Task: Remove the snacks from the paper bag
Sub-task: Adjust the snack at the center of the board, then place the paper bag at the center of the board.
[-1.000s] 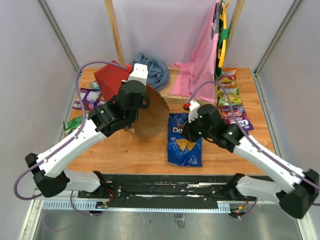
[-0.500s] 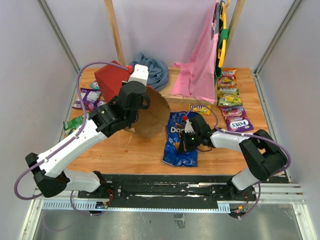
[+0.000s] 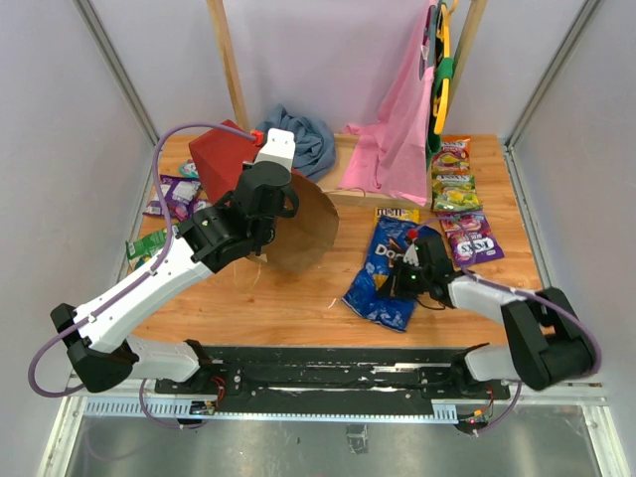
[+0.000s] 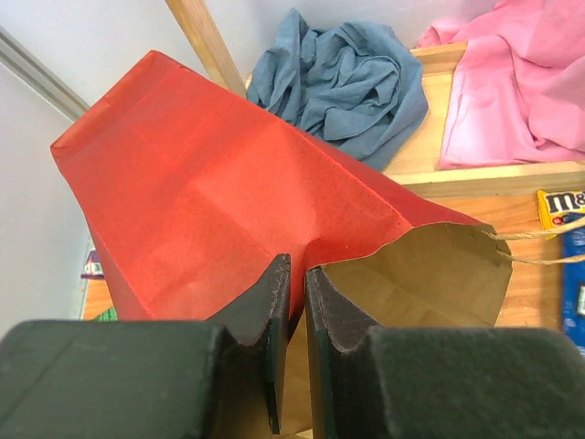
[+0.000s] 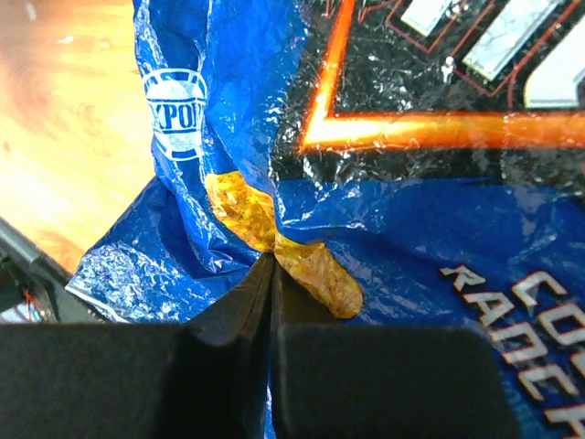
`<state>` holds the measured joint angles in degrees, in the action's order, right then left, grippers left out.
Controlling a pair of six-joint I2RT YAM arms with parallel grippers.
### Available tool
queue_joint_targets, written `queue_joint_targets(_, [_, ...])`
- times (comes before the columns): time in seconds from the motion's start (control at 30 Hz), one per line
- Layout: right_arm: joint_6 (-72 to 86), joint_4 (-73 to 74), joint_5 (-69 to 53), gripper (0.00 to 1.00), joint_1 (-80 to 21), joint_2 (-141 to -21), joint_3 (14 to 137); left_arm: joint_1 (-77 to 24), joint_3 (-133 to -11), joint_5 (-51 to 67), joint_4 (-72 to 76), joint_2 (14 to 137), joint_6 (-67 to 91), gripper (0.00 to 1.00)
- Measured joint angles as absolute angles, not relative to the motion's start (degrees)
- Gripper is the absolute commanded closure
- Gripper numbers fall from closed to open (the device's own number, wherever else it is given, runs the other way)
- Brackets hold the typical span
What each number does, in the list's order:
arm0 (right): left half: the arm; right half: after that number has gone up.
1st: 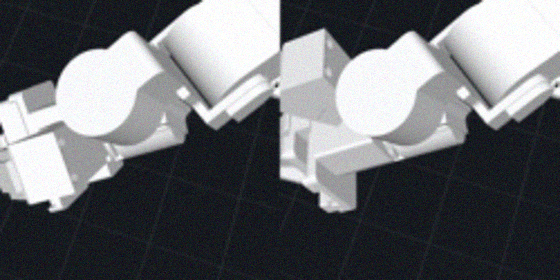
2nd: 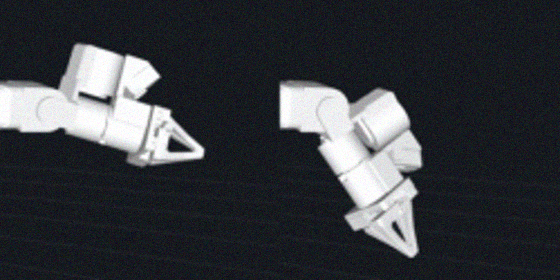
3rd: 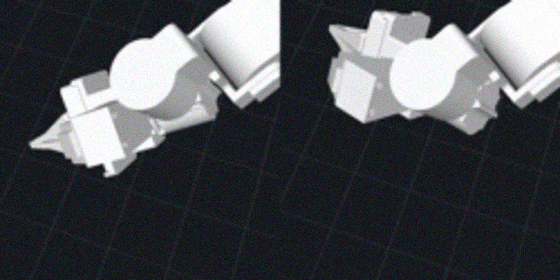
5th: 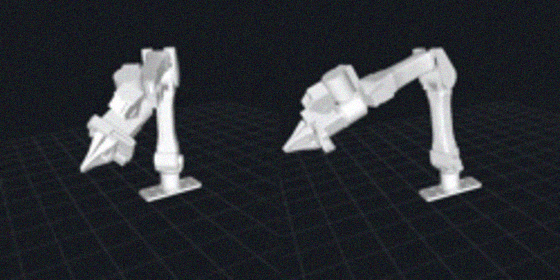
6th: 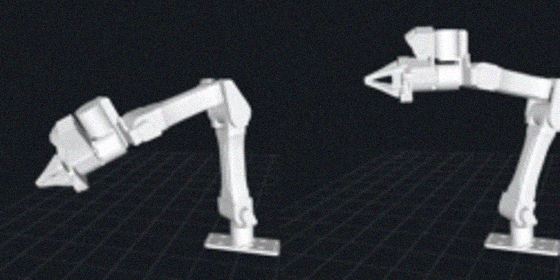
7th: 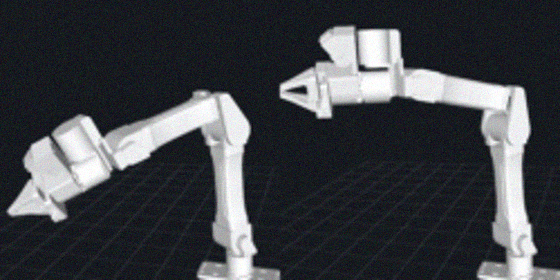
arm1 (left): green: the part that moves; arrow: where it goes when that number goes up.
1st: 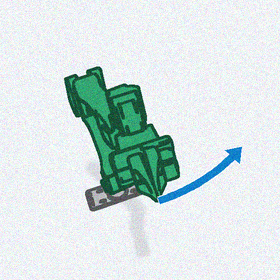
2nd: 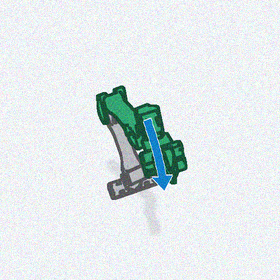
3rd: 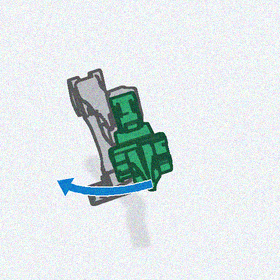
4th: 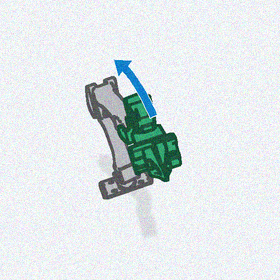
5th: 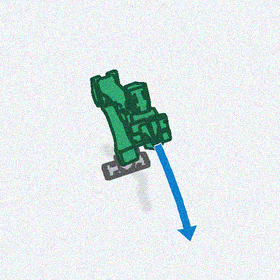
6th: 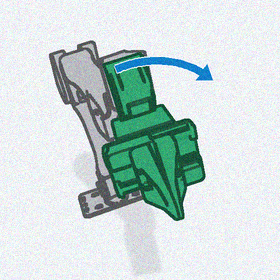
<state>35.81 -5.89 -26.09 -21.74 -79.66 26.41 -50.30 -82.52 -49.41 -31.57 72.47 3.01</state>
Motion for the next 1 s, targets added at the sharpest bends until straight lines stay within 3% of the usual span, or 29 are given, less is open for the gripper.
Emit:
queue_joint_targets(0.17, [37.3, 1.7, -19.0, 0.99, -18.5, -68.3, 22.2, -50.3, -82.5, -48.8, -31.6, 72.6, 3.1, 0.84])
queue_joint_targets(0.2, [37.3, 3.9, -17.4, 0.95, -18.3, -66.2, 22.1, -50.3, -82.5, -48.6, -31.6, 72.6, 3.3, 0.84])
queue_joint_targets(0.37, [36.4, 12.0, -12.2, 0.42, -18.5, -55.2, 23.6, -50.3, -82.7, -47.0, -31.6, 73.7, 3.5, 0.85])
queue_joint_targets(0.5, [34.6, 15.4, -6.4, 0.27, -22.6, -50.4, 30.9, -50.3, -83.9, -46.5, -31.7, 75.0, 3.5, 0.85])
queue_joint_targets(0.77, [37.2, 3.5, 1.1, 0.17, -38.6, -59.2, 37.3, -50.3, -86.4, -46.1, -31.3, 76.3, 3.5, 0.85])
queue_joint_targets(1.0, [42.0, -12.8, 2.5, 0.26, -44.5, -79.0, 37.4, -50.3, -86.7, -45.9, -31.4, 76.9, 3.5, 0.85])
